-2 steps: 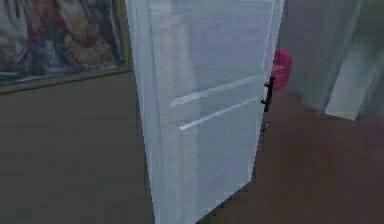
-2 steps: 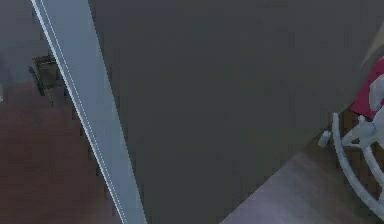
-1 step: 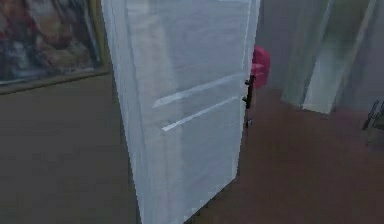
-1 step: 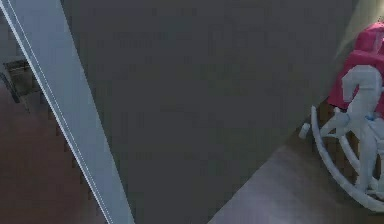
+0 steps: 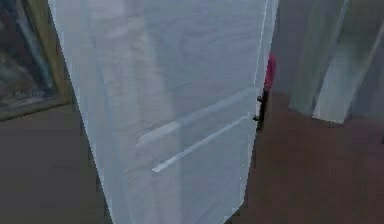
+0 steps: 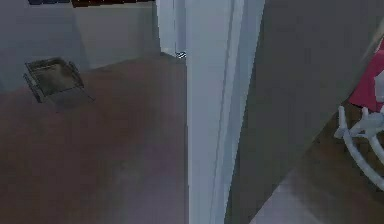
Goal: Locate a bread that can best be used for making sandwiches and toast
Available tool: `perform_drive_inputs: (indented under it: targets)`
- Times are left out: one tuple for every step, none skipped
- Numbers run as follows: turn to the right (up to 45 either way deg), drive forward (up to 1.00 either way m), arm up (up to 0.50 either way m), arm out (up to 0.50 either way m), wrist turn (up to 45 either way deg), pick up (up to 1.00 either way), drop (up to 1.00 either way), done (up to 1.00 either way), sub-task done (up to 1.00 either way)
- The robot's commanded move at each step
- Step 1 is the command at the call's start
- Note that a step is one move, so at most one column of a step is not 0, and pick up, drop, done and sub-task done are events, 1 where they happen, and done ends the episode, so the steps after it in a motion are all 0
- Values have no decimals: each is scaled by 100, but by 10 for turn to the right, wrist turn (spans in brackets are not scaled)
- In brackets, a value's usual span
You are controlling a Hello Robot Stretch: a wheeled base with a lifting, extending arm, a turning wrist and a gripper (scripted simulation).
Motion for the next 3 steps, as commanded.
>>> perform_drive_inputs:
  targets:
    - [450, 0, 0, 0, 0, 0, 0, 0, 0]
    - [180, 0, 0, 0, 0, 0, 0, 0, 0]
    - [0, 65, 0, 0, 0, 0, 0, 0, 0]
